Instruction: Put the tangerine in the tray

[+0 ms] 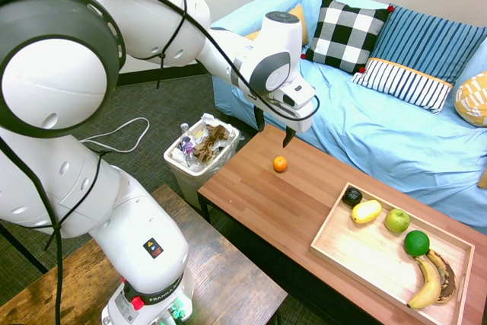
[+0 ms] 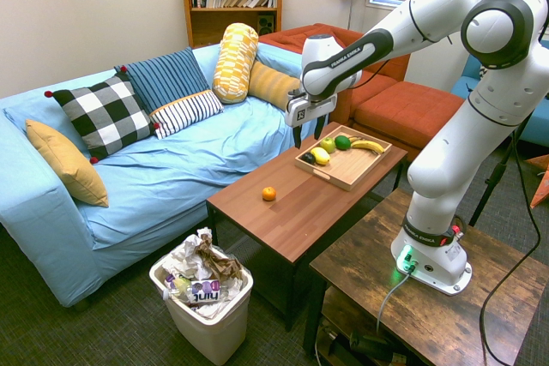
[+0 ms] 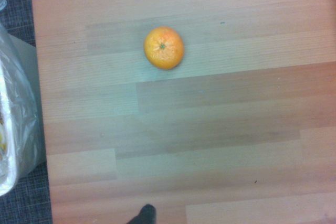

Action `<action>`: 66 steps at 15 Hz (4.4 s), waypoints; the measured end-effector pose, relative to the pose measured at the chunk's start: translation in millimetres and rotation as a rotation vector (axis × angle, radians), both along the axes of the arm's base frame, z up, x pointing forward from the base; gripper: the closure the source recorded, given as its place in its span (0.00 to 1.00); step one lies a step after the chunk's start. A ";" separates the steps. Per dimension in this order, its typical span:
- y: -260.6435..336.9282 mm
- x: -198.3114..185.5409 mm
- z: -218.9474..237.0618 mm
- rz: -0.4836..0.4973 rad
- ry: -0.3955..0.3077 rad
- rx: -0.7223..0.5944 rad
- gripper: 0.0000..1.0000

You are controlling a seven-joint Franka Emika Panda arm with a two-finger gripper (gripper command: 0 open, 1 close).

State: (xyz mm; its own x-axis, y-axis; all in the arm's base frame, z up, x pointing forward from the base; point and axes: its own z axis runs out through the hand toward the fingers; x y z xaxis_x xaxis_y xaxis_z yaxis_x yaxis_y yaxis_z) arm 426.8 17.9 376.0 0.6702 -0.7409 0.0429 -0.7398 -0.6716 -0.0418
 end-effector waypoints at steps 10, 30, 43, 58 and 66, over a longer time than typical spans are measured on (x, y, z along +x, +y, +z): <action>32.2 60.8 -67.0 -0.059 0.009 0.022 0.00; 64.4 169.6 -275.6 -0.194 0.117 -0.050 1.00; 63.3 178.1 -273.7 -0.188 0.128 -0.035 1.00; -275.2 117.8 -186.0 -0.559 0.168 -0.131 1.00; -341.5 94.5 -278.5 -0.649 0.228 -0.190 1.00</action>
